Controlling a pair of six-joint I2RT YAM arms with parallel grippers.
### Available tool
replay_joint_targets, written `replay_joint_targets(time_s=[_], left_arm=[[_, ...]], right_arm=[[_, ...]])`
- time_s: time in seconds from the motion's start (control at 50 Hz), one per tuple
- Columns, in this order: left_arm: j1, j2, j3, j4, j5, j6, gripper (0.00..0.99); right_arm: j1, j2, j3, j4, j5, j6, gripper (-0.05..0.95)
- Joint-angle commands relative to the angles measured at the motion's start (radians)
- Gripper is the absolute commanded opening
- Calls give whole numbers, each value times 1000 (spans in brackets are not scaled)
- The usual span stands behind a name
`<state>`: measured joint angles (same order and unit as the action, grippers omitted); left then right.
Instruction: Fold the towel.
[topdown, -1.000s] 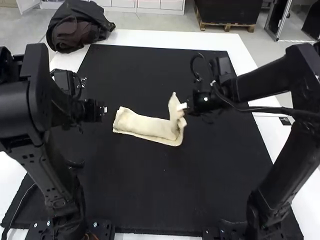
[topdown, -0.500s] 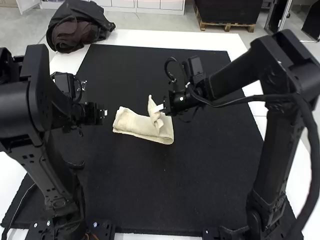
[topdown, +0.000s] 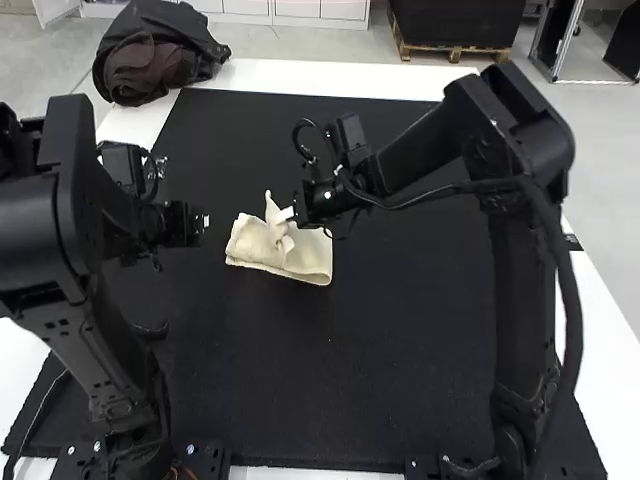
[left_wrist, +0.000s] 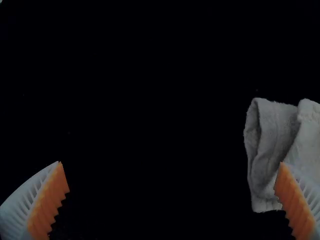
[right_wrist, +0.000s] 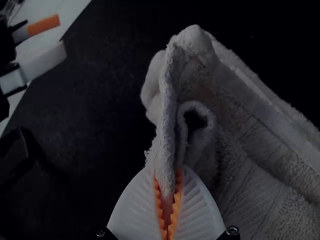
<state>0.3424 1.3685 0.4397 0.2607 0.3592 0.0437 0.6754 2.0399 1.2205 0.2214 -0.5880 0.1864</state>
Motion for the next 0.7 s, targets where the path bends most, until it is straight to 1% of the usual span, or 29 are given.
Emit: replay_joint_targets(time_s=[0.0,0.42,0.64,0.66,0.68], left_arm=[[9,-17,-15,3,-5,-5,967],[9,-39,-29,3,-5,-8,967],[9,-48,-29,-1,-5,-10,967],[9,-49,-29,-1,-5,-10,967],[7,-49,-29,-3,-5,-10,967]], right_arm=[[26,29,66,12,-18,15,-21],[49,135,192,15,-19,24,-20],[49,175,252,15,-36,53,-18],[49,177,258,15,-42,61,-13],[49,178,260,15,-49,68,38]])
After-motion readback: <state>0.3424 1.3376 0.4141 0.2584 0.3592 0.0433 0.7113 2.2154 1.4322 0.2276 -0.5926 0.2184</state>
